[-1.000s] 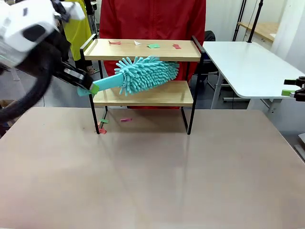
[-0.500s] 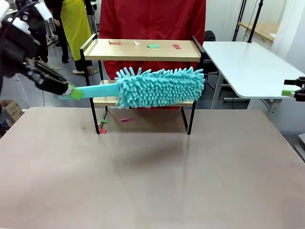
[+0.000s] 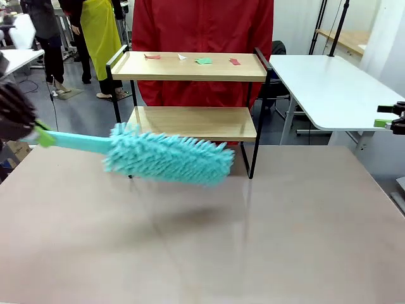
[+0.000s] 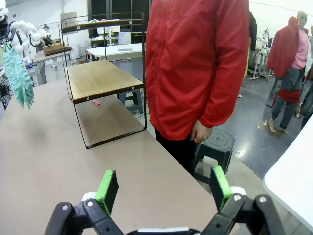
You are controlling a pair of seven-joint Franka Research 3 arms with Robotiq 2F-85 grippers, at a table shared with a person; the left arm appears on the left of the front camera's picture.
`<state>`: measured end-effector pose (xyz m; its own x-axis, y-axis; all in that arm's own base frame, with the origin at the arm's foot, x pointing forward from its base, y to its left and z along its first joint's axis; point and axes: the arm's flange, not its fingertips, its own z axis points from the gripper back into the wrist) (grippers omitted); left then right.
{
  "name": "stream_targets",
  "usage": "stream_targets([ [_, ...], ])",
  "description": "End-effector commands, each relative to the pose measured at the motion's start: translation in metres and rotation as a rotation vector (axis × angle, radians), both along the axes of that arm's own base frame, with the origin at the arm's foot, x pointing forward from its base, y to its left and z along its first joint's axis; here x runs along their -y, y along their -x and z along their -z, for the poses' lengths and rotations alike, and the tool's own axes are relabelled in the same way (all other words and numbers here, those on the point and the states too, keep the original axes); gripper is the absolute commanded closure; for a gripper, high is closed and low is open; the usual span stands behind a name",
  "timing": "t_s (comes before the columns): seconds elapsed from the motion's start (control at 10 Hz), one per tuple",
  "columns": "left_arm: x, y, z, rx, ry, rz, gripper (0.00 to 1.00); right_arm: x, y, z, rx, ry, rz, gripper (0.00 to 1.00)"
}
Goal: Clean the shelf.
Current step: Clean the specific section of the Shelf indicated by the human with the Duster.
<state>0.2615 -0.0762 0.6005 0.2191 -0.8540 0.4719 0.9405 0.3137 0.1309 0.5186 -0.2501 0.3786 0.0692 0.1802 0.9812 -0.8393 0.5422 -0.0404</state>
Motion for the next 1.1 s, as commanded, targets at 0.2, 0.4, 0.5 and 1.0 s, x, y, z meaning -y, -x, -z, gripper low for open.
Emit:
stream_targets([
  [0.2, -0.052, 0.026, -0.078, -0.003, -0.37, 0.019, 0.86, -0.003, -0.001, -0.008, -0.009, 0.011, 0.014, 0.0],
  [0.4, -0.066, 0.029, -0.11, -0.041, -0.493, 0.013, 0.86, -0.003, -0.001, -0.008, -0.009, 0.011, 0.014, 0.0],
  [0.5, -0.066, 0.028, -0.119, -0.051, -0.555, 0.031, 0.86, -0.003, -0.001, -0.008, -0.009, 0.011, 0.014, 0.0],
  [1.0, -0.063, 0.024, -0.12, -0.054, -0.554, 0.006, 0.86, -0.003, -0.001, -0.008, -0.009, 0.011, 0.014, 0.0],
])
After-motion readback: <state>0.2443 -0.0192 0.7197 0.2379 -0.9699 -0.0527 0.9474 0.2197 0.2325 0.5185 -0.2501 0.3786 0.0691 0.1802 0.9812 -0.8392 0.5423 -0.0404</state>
